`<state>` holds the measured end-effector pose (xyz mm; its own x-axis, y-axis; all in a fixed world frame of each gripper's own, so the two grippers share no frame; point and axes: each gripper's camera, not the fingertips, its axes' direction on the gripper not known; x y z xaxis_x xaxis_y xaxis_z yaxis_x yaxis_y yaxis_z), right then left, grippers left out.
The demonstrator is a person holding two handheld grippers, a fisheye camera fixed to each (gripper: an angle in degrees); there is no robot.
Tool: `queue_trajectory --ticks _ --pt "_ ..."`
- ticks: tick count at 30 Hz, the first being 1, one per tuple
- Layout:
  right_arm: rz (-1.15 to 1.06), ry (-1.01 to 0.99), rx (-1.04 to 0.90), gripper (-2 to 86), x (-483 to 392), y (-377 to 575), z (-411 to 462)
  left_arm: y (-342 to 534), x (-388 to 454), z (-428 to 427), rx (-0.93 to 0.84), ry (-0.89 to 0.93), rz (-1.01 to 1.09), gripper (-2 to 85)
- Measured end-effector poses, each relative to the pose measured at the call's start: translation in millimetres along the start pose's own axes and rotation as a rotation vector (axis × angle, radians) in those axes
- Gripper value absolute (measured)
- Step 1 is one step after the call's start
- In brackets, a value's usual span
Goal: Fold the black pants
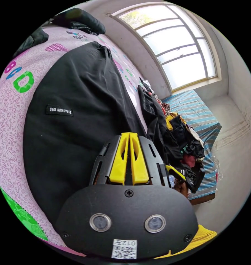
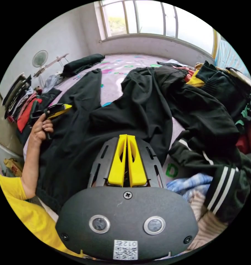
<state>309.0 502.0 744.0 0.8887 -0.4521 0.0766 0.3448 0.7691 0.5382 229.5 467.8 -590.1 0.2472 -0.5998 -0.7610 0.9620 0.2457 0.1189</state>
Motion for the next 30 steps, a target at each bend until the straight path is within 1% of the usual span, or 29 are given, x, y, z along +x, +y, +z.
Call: queue_trajectory --ticks 1,3,6,8,11,13,14,16,19,20,21,22,23,24,27,30 --pt "-0.023 -0.028 0.007 -0.1 -13.3 18.6 -15.1 0.7 10.5 -3.0 0.010 0.014 0.020 0.4" --pt "-0.066 -0.019 -0.023 -0.1 -31.7 46.1 -30.6 4.8 31.6 -8.7 0.028 0.006 0.067 0.4" --pt "-0.146 0.141 -0.080 0.0 -50.1 87.4 -44.1 23.4 69.7 -10.5 -0.027 -0.061 0.161 0.4" --pt "-0.159 0.213 -0.092 0.0 -49.2 106.7 -51.5 34.3 85.1 -14.6 -0.061 -0.051 0.149 0.4" --pt "-0.065 0.148 -0.051 0.0 -34.6 117.1 -68.3 55.6 111.3 -35.3 -0.101 -0.053 0.178 0.3" --pt "0.007 0.101 -0.010 0.1 -24.5 125.6 -79.2 79.6 137.6 -50.2 -0.182 -0.127 0.306 0.3" --pt "0.048 0.078 0.012 0.1 -18.8 133.1 -85.3 86.3 143.0 -52.7 -0.213 -0.159 0.337 0.3" --pt "0.076 0.038 0.036 0.2 -13.6 146.3 -91.6 114.4 160.3 -63.3 -0.292 -0.267 0.445 0.3" --pt "0.070 -0.032 0.052 0.4 -14.5 166.2 -94.6 142.1 179.5 -67.6 -0.338 -0.272 0.532 0.3" --pt "0.048 -0.038 0.048 0.4 -17.8 172.3 -93.3 146.9 183.3 -65.0 -0.354 -0.275 0.548 0.3" --pt "0.040 -0.029 0.038 0.4 -19.4 174.9 -91.8 156.3 190.2 -55.6 -0.418 -0.310 0.582 0.2" --pt "0.034 0.006 0.004 0.3 -21.5 179.8 -88.0 166.4 195.3 -45.0 -0.481 -0.399 0.617 0.1" --pt "0.039 0.042 -0.022 0.2 -21.9 185.4 -85.8 171.6 196.8 -42.0 -0.500 -0.441 0.631 0.1" --pt "0.037 0.055 -0.027 0.2 -21.9 188.8 -86.1 177.4 201.6 -49.3 -0.435 -0.438 0.625 0.0" --pt "0.040 0.063 -0.043 0.1 -17.5 206.6 -92.3 185.8 207.2 -63.8 -0.425 -0.490 0.567 0.0" --pt "0.043 0.034 -0.048 0.0 -12.4 223.6 -98.1 199.4 217.7 -75.1 -0.412 -0.520 0.570 -0.1"
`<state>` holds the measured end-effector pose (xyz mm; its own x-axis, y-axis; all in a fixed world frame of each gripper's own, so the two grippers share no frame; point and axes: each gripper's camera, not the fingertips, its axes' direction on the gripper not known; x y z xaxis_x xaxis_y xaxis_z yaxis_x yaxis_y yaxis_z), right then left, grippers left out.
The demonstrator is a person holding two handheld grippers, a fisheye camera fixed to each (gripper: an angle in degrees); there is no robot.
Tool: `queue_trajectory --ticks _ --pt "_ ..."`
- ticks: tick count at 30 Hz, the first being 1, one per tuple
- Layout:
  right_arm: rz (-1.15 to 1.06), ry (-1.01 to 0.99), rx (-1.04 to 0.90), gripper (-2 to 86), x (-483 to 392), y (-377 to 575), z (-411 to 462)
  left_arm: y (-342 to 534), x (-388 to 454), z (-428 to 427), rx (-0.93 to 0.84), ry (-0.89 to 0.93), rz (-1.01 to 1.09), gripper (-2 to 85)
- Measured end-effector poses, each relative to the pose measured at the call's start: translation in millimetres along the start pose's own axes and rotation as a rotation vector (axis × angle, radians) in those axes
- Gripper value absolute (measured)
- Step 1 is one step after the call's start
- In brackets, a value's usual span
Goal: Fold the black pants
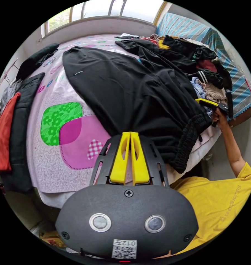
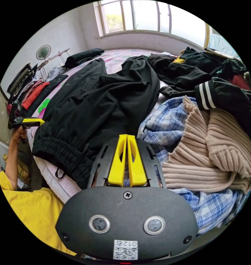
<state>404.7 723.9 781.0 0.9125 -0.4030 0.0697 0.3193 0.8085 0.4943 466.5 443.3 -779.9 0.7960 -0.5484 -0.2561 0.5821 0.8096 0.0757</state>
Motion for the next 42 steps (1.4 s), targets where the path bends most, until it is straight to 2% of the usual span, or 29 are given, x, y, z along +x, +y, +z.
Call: queue_trajectory --ticks 5,7,8,10,13,18,20,23,30,33,35,38,42 --pt "0.077 -0.077 0.107 0.1 14.5 30.9 -25.0 -1.1 23.2 -20.9 -0.066 -0.084 0.005 0.0" --pt "0.121 -0.071 0.139 0.3 22.3 43.0 -34.1 -1.8 34.2 -36.5 -0.079 -0.338 -0.076 0.1" --pt "0.138 -0.075 0.164 0.3 26.0 50.7 -39.5 -2.3 39.4 -43.0 -0.051 -0.368 -0.078 0.1" --pt "0.156 -0.102 0.197 0.4 28.5 59.4 -44.4 -9.7 66.2 -68.4 0.102 -0.244 -0.015 0.3" --pt "0.156 -0.152 0.195 0.5 21.3 61.9 -42.0 -35.1 103.4 -70.7 0.159 -0.103 0.088 0.4" --pt "0.018 -0.187 0.149 0.4 -16.7 63.8 -30.2 -58.6 142.7 -32.3 -0.010 -0.141 0.184 0.3" --pt "-0.031 -0.054 0.041 0.1 -28.9 68.2 -14.6 -52.6 139.3 -23.3 -0.064 -0.158 0.154 0.2" --pt "-0.059 -0.007 0.021 0.0 -34.9 73.4 -11.3 -35.4 127.4 -35.7 0.002 -0.114 0.099 0.1" --pt "-0.120 0.093 -0.059 -0.1 -61.1 70.2 -8.1 -30.6 134.8 -53.8 -0.047 -0.128 0.122 0.1" --pt "-0.112 0.159 0.029 -0.1 -79.9 76.7 -21.9 -30.4 143.3 -76.4 0.008 -0.205 0.089 0.3" --pt "-0.219 0.122 0.144 -0.1 -113.3 86.9 -36.6 -28.9 159.6 -92.5 0.098 -0.197 0.136 0.3" --pt "-0.316 0.026 0.122 -0.1 -152.9 85.7 -29.1 -37.0 187.6 -94.9 0.137 -0.110 0.235 0.3" --pt "-0.326 0.077 -0.020 0.0 -173.1 79.7 5.5 -45.1 205.1 -53.3 -0.063 -0.162 0.289 0.3"
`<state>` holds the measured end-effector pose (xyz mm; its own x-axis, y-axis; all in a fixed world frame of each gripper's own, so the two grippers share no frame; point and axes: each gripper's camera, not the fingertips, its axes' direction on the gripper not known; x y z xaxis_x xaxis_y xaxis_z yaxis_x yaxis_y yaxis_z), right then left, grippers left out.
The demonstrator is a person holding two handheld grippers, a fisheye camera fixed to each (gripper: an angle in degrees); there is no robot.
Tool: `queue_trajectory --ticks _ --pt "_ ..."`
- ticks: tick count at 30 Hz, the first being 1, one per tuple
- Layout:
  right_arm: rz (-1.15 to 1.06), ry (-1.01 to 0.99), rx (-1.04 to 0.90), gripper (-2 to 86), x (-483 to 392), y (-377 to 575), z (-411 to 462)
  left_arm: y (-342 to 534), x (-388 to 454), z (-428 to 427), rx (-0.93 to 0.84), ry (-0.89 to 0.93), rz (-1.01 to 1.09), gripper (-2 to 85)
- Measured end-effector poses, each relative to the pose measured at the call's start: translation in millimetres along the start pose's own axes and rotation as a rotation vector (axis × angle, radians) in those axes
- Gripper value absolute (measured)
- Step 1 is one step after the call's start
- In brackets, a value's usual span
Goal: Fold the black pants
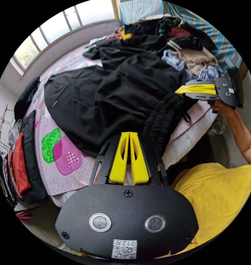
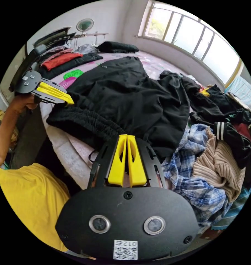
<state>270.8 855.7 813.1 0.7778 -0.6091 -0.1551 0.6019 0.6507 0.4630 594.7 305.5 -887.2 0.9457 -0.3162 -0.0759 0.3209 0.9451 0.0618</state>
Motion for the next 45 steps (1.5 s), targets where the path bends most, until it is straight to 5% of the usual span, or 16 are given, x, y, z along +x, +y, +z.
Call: queue_trajectory --ticks 13,19,24,38,45 --pt "0.013 -0.238 -0.060 -0.1 5.4 11.0 3.7 49.9 -2.8 -14.1 0.014 0.031 -0.001 0.4" --pt "0.141 -0.101 0.102 -0.1 34.2 -1.8 -6.3 35.0 -35.8 -34.1 0.179 -0.022 -0.094 0.5" --pt "0.163 -0.013 -0.062 -0.1 42.0 -5.3 41.4 31.1 -54.4 14.9 0.001 -0.041 -0.112 0.4" --pt "0.078 0.125 -0.023 0.0 17.7 -43.2 53.7 75.6 -112.3 -6.9 0.160 -0.026 -0.191 0.4" --pt "0.012 0.002 0.020 0.0 7.6 -102.7 74.0 37.6 -185.9 23.0 0.226 0.046 -0.323 0.4"
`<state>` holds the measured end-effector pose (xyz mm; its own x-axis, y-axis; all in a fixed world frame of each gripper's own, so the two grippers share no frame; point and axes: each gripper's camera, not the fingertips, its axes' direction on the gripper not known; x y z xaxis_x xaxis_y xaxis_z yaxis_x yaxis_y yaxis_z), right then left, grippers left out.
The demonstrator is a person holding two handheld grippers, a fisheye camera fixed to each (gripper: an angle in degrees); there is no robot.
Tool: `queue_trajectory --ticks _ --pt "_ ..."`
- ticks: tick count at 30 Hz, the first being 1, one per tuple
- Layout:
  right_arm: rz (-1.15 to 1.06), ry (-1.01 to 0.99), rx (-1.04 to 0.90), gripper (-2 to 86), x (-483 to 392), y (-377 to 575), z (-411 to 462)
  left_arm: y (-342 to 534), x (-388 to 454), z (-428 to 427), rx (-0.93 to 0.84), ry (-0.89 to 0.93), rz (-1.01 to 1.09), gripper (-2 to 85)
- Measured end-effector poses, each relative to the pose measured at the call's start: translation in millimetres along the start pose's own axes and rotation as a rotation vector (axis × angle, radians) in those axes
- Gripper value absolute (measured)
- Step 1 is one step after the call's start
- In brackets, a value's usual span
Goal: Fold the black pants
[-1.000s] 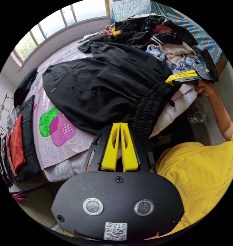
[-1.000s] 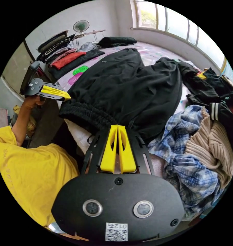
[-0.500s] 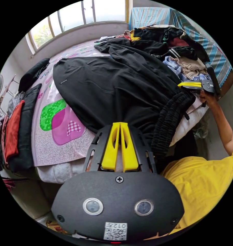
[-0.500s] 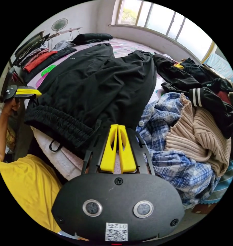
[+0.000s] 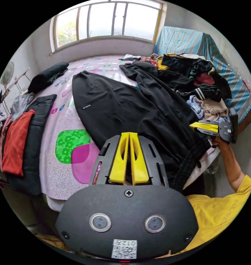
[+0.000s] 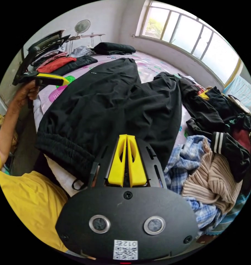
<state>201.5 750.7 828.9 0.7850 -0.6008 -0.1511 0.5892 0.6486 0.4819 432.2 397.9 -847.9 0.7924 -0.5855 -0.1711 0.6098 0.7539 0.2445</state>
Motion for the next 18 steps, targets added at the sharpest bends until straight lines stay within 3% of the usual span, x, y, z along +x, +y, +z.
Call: queue_trajectory --ticks 6,11,13,18 --pt "0.007 -0.020 -0.135 -0.1 19.1 -21.2 43.7 8.5 -28.8 56.3 -0.160 -0.111 0.000 0.4" --pt "0.075 -0.053 -0.134 -0.1 41.4 -30.7 48.1 28.5 -57.1 64.6 -0.123 -0.049 -0.061 0.5" --pt "0.053 -0.040 -0.093 -0.1 36.6 -41.3 43.7 23.3 -58.4 56.0 -0.046 -0.118 -0.050 0.5" --pt "-0.050 -0.169 -0.038 0.0 21.8 -103.0 52.7 -45.5 -74.9 79.0 -0.044 -0.248 0.065 0.4"
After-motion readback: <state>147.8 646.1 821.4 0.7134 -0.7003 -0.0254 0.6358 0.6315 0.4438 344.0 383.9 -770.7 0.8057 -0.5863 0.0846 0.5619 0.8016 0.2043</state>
